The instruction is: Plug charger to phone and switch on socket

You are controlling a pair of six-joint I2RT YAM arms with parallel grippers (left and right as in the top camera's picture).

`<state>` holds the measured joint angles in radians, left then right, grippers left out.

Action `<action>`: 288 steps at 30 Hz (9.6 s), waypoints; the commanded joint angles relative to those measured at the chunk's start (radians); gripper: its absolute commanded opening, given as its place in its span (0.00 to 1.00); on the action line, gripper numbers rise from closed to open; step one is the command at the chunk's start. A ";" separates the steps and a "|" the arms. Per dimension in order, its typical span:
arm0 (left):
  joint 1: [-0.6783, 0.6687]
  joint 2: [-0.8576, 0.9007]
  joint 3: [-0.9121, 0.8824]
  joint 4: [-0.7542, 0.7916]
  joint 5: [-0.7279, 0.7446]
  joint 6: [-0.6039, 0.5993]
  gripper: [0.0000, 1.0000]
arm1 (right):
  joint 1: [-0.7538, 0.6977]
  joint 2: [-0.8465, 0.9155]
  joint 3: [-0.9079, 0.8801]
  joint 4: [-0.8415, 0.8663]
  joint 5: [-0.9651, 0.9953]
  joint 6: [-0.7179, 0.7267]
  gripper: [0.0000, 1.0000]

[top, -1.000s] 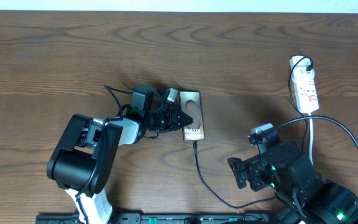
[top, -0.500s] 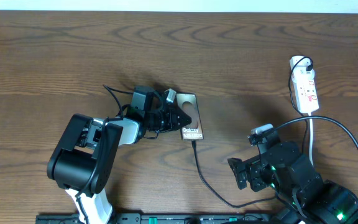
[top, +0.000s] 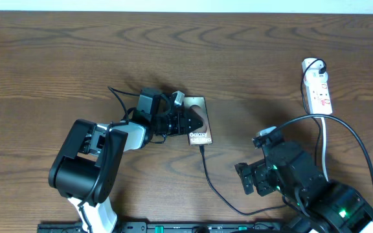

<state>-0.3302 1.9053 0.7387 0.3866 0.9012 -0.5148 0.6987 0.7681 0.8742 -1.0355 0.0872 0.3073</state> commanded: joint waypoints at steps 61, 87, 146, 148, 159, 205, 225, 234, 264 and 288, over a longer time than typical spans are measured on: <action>-0.014 0.003 0.005 -0.181 -0.307 0.114 0.54 | -0.005 0.240 -0.005 0.037 0.012 0.097 0.99; -0.014 0.003 0.005 -0.214 -0.365 0.110 0.55 | -0.005 0.240 -0.005 0.042 0.012 0.097 0.99; -0.195 -1.244 -0.013 -1.149 -1.011 0.063 0.53 | -1.018 0.730 0.463 0.150 -0.124 0.401 0.01; -0.195 -1.286 -0.013 -1.197 -1.044 0.054 0.53 | -1.018 0.830 0.558 0.112 -0.124 0.402 0.01; -0.195 -1.347 -0.013 -1.355 -1.078 0.011 0.54 | -1.020 1.237 0.917 -0.056 -0.124 0.439 0.01; -0.195 -1.347 -0.013 -1.374 -1.078 0.011 0.55 | -1.058 1.477 0.929 0.139 -0.163 0.472 0.01; -0.195 -1.347 -0.013 -1.373 -1.078 0.011 0.55 | -1.048 1.482 0.929 0.170 -0.177 0.435 0.01; -0.195 -1.347 -0.013 -1.374 -1.078 0.011 0.55 | -0.978 1.488 0.929 0.169 -0.160 0.424 0.01; -0.195 -1.347 -0.013 -1.381 -1.077 0.011 0.55 | -1.046 1.487 1.027 0.044 -0.294 0.356 0.01; -0.195 -1.347 -0.013 -1.381 -1.070 0.011 0.55 | -1.129 1.510 1.029 0.058 -0.411 0.332 0.01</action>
<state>-0.5209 0.5621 0.7258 -0.9905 -0.1604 -0.4976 -0.4347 2.2517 1.8851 -0.9813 -0.3084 0.6575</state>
